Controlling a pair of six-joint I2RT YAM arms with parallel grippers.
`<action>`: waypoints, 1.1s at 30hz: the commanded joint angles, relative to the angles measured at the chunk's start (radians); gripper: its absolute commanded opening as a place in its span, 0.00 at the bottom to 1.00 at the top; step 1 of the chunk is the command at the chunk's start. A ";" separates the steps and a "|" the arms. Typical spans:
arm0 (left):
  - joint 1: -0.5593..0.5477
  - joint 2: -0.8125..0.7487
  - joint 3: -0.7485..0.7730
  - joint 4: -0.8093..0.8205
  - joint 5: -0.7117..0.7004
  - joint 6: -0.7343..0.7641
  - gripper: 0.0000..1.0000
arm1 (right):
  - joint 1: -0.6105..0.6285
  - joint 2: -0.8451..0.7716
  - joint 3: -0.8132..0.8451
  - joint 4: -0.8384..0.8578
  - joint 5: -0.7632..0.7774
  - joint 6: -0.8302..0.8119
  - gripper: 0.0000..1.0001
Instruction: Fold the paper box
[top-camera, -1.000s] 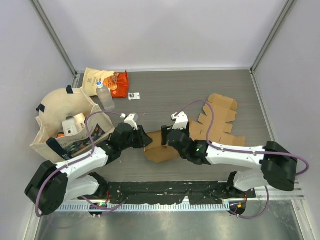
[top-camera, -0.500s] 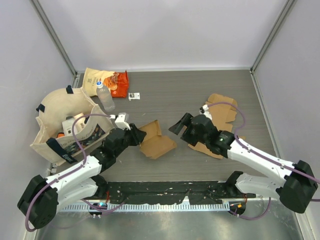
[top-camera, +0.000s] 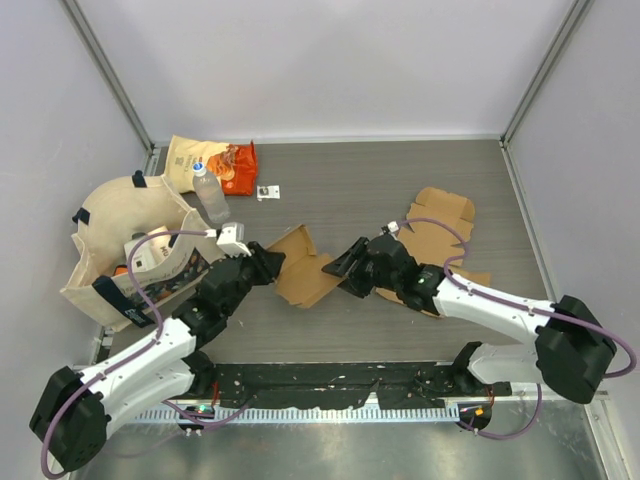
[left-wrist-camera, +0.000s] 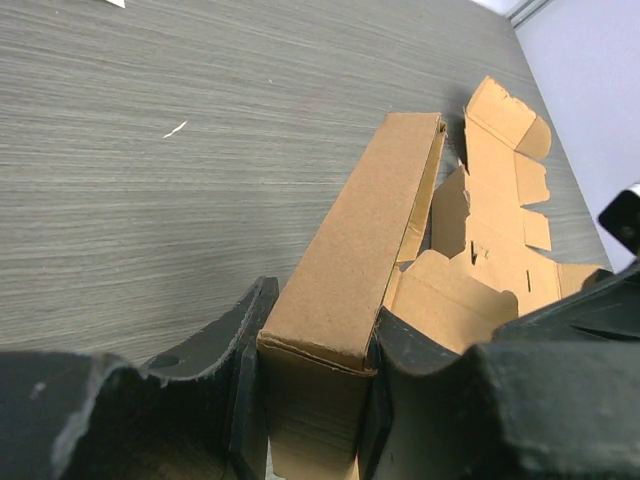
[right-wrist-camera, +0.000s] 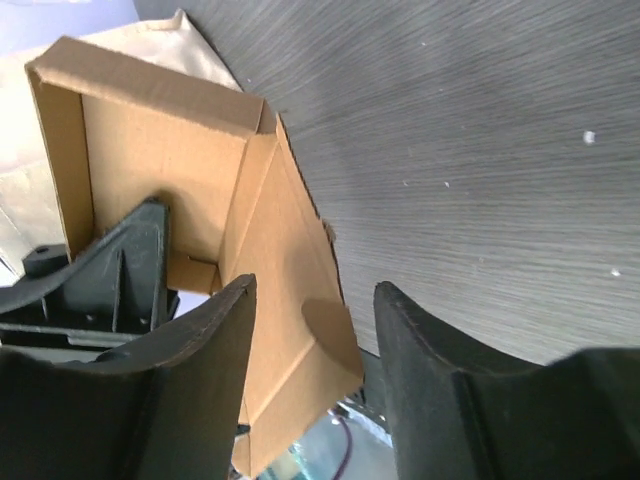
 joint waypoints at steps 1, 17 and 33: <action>-0.004 -0.020 -0.001 0.066 -0.033 -0.028 0.35 | 0.021 0.062 0.027 0.159 -0.006 0.070 0.46; -0.004 -0.319 0.100 -0.556 0.061 -0.065 0.85 | -0.073 0.234 0.473 -0.509 0.070 -1.024 0.01; 0.033 0.144 0.217 -0.480 0.156 -0.237 0.68 | 0.079 0.668 0.961 -0.812 0.112 -1.383 0.24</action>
